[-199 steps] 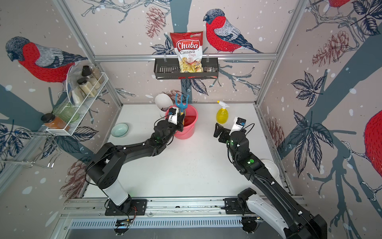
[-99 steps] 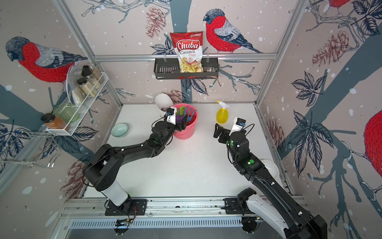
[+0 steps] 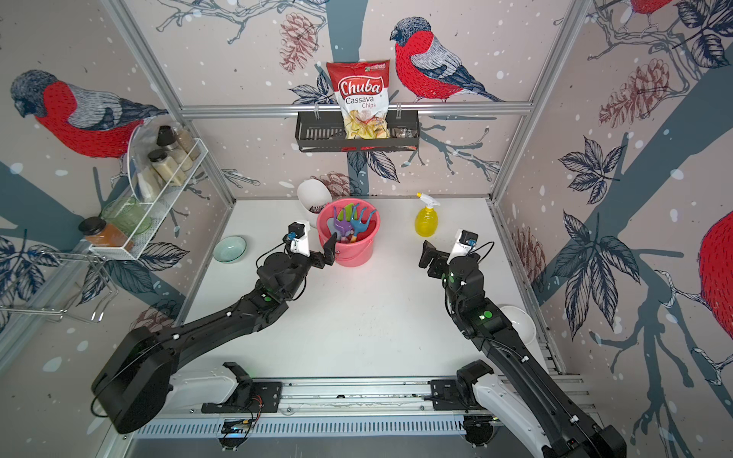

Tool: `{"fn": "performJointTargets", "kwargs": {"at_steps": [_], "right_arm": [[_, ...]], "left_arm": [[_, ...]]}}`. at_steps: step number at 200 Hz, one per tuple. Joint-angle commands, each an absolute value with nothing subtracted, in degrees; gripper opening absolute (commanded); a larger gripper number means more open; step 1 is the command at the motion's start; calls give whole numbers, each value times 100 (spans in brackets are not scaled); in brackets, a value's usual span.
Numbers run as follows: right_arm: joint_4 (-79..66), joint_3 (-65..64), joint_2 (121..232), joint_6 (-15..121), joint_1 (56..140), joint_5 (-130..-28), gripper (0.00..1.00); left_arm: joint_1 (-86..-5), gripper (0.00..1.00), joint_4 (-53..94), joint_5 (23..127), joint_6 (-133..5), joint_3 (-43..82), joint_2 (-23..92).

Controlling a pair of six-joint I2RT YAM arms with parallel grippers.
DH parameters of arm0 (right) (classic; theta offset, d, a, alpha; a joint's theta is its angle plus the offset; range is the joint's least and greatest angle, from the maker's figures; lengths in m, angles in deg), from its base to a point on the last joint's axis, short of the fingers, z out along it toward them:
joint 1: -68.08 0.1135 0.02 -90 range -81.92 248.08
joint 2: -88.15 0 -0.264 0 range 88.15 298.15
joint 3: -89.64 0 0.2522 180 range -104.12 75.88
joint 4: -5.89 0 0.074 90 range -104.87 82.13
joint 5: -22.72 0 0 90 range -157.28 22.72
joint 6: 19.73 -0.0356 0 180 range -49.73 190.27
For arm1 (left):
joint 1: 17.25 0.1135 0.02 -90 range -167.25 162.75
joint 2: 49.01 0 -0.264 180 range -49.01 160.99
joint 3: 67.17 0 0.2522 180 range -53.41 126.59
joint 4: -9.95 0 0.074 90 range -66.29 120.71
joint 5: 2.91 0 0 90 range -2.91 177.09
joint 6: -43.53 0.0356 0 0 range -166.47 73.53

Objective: Organize the gardening tools
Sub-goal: Place the gardening tool in the container, then reset both arms

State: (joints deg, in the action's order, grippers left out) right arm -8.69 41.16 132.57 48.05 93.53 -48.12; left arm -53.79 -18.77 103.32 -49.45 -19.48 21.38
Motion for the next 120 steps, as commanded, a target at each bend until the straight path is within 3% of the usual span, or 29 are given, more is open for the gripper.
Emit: {"fn": "performJointTargets", "kwargs": {"at_steps": [1, 67, 120], "right_arm": [[-575, 4262, 13198, 5079, 9184, -4960, 100], [-30, 4522, 13483, 5315, 8718, -4694, 100], [741, 5078, 13519, 5590, 8412, -4136, 100]], "left_arm": [[-5338, 96, -1418, 11018, -4980, -2262, 1643], [-4910, 96, -1186, 12038, -4843, -3293, 434], [-3806, 96, -2457, 11521, -4355, -3726, 886]]}}
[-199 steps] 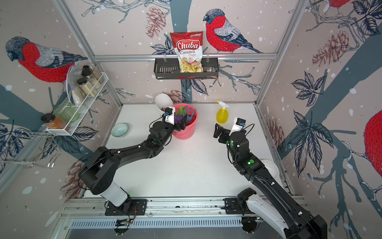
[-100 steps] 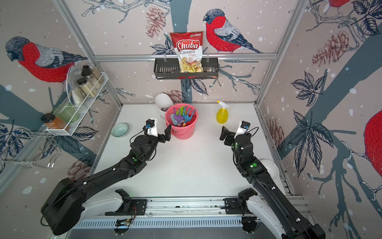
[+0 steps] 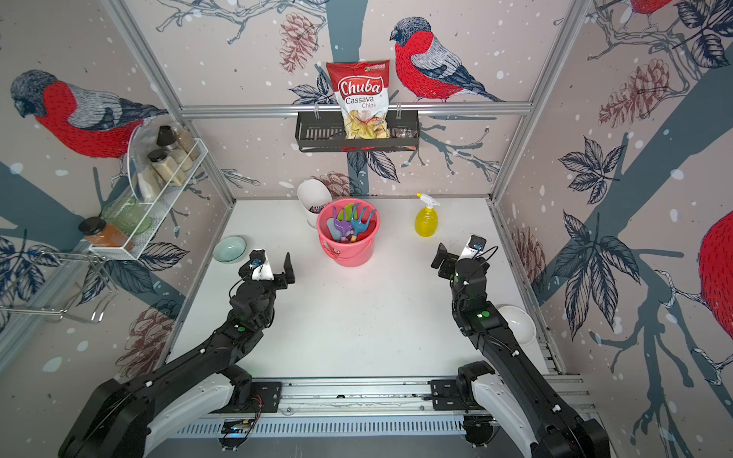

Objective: Organize the gardening tools
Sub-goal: Reset both arms

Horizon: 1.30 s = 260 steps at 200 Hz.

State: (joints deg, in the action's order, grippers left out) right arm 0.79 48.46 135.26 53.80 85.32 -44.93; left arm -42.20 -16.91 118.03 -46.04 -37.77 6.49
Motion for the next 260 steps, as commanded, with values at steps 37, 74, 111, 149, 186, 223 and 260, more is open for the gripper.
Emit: {"fn": "performJointTargets", "kwargs": {"at_steps": [37, 74, 111, 149, 186, 223, 260], "right_arm": [[1334, 5537, 13507, 5848, 8033, -4117, 100], [1886, 5865, 13627, 5805, 7571, -4319, 100], [2539, 6263, 13772, 5968, 7433, -4242, 100], [3806, 6846, 14039, 6166, 7260, -4206, 100], [5065, 6919, 15125, 6417, 7227, -4460, 100], [6049, 6777, 16230, 6701, 7273, -4717, 100], [7088, 6896, 17089, 6746, 7323, -4971, 100]], "left_arm": [[-3164, 95, -2570, 10961, -4313, -3846, 1163], [-2858, 96, -3277, 10573, -4224, -3930, 1798], [-2662, 95, -3901, 10388, -4229, -3937, 2667], [-2317, 95, -4669, 10006, -4377, -4059, 3325], [-2210, 95, -5799, 9884, -4442, -4354, 4010], [-2209, 95, -5871, 9749, -4394, -4400, 4011], [-2151, 95, -6066, 9779, -4500, -4501, 4016]]}}
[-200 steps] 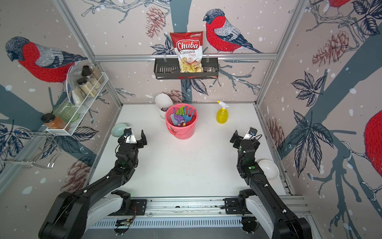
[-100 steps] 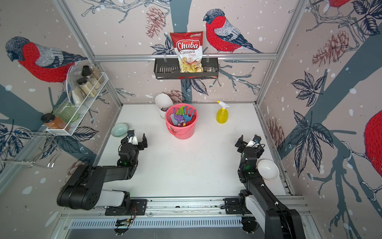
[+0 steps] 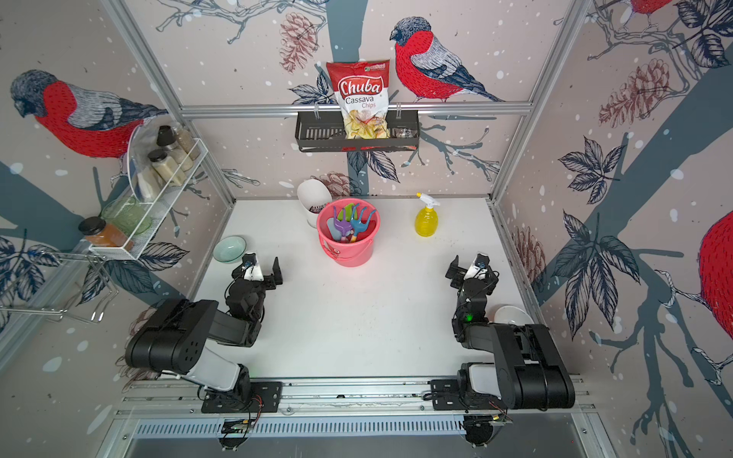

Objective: Organize the gardening tools
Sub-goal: Reset both arms

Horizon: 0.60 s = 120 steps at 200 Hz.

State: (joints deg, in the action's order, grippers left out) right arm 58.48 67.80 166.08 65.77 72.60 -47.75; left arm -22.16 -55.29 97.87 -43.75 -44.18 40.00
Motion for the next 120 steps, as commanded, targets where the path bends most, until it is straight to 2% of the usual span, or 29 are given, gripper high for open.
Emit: {"fn": "performJointTargets", "kwargs": {"at_steps": [1, 27, 51, 69, 120], "right_arm": [[7136, 6899, 17113, 6750, 7320, -4966, 100], [7981, 6984, 17668, 6982, 7478, -4796, 100], [7120, 6778, 17377, 6815, 7437, -4753, 100], [6977, 6554, 17555, 6627, 7442, -4181, 100], [6858, 6559, 17492, 6583, 7431, -4158, 100]], "left_arm": [[-2145, 96, -6075, 9771, -4499, -4508, 4018], [-2103, 95, -6102, 9750, -4552, -4525, 4010], [-2058, 96, -5995, 9939, -4670, -4473, 3998], [-1971, 95, -5965, 10175, -4875, -4473, 3994], [-1960, 96, -5760, 10441, -5012, -4380, 3976]]}}
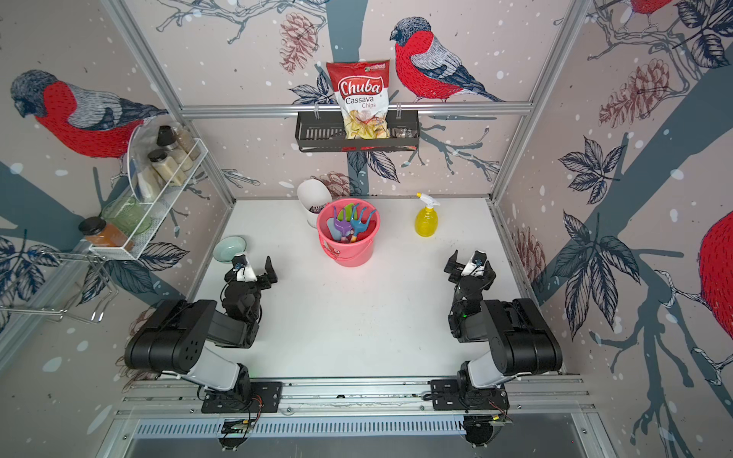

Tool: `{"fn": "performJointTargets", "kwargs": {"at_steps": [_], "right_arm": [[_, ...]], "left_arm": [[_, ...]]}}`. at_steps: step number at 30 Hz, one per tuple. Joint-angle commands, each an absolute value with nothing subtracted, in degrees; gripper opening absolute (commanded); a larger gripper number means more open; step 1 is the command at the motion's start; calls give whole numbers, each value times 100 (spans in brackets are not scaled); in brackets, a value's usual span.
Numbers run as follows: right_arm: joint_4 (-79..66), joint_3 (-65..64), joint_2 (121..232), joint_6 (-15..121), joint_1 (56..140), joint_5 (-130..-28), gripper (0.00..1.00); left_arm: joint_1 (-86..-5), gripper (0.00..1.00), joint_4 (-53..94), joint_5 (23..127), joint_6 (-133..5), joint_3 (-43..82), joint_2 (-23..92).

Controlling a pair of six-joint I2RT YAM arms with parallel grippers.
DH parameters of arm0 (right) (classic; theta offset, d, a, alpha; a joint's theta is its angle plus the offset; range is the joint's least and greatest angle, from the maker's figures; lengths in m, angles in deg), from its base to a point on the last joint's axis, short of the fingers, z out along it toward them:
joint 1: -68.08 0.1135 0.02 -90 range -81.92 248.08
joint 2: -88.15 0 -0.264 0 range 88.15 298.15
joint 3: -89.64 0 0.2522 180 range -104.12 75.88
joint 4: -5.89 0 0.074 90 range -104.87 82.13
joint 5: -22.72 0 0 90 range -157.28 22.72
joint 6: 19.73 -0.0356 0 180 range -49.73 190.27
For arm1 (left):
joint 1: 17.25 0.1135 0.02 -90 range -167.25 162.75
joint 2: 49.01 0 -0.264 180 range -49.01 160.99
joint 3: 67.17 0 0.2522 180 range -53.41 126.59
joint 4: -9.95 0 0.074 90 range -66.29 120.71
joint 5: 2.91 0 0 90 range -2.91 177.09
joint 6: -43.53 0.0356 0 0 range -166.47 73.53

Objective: Organize the gardening tools
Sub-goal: Reset both arms

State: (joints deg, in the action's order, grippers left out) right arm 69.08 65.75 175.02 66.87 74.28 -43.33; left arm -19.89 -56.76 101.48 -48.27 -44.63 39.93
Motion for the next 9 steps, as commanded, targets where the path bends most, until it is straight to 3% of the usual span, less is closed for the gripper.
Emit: {"fn": "performJointTargets", "kwargs": {"at_steps": [1, 9], "right_arm": [[6863, 6559, 17495, 6581, 7427, -4160, 100], [6806, 6523, 17495, 6554, 7408, -4184, 100]], "left_arm": [[-1962, 96, -5755, 10441, -5005, -4373, 3976], [-1958, 96, -5478, 10540, -5021, -4225, 3976]]}}
